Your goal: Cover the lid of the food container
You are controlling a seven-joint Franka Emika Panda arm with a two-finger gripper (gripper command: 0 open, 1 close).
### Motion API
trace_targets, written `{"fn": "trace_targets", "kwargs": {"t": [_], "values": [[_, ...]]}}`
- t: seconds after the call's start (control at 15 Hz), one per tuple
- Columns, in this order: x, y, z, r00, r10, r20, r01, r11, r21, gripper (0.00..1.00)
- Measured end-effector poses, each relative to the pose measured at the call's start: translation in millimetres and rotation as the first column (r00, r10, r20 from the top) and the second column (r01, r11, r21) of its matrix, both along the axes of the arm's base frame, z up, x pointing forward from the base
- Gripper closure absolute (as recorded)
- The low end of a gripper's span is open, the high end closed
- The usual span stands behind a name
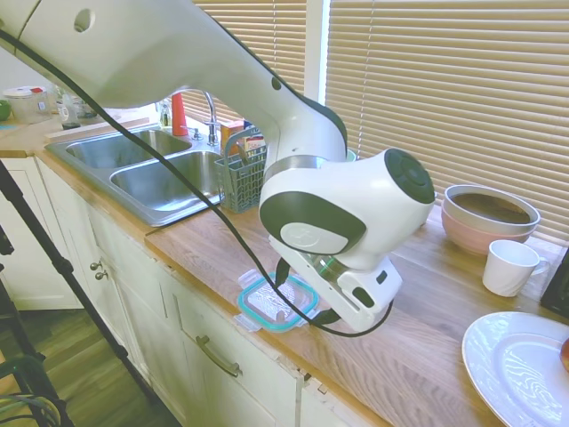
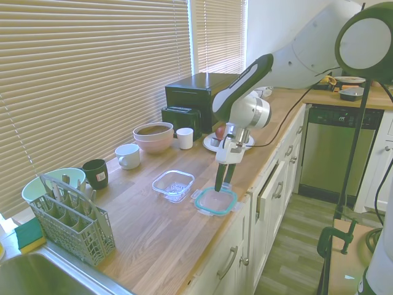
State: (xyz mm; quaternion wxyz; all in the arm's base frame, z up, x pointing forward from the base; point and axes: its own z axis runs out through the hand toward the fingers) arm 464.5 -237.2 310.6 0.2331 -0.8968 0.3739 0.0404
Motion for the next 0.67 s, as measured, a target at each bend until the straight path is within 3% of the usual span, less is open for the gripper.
{"fn": "trace_targets", "kwargs": {"t": [0.67], "values": [[-1.6, -2.2, -10.2, 0.999, -0.04, -0.021, 0.041, 0.999, 0.027, 1.0]]}}
